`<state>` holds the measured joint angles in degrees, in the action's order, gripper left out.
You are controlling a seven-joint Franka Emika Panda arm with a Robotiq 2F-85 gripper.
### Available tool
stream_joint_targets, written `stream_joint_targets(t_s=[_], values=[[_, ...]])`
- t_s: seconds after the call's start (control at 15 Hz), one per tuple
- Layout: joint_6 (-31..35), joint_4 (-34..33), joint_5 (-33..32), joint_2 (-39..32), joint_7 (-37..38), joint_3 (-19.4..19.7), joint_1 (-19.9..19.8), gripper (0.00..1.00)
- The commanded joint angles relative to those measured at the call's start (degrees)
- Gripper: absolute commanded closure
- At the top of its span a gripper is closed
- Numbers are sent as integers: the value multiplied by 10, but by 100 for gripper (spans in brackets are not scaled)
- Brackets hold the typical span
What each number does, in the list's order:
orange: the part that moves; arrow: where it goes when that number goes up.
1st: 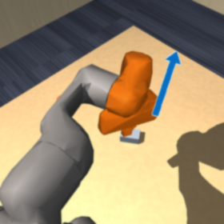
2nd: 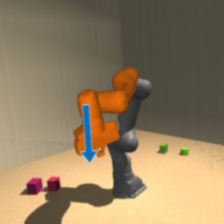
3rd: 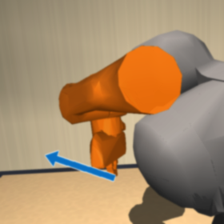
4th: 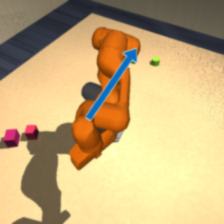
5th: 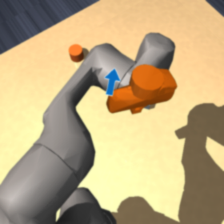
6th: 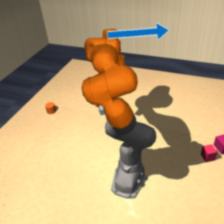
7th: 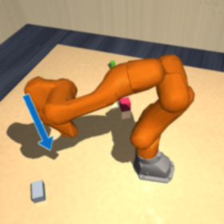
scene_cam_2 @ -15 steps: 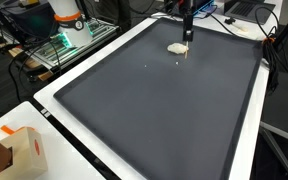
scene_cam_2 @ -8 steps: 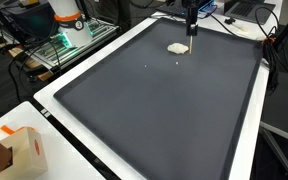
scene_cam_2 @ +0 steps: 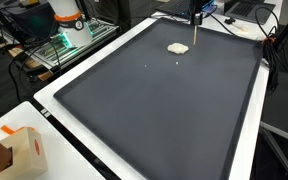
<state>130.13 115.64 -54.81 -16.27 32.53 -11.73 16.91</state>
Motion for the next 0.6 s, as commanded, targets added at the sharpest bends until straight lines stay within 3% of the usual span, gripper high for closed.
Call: stream_joint_targets(t_s=[0.0,0.53], values=[[34,31,84,44,-78,-5,-20,97],[31,24,267,83,-243,1,-35,97]])
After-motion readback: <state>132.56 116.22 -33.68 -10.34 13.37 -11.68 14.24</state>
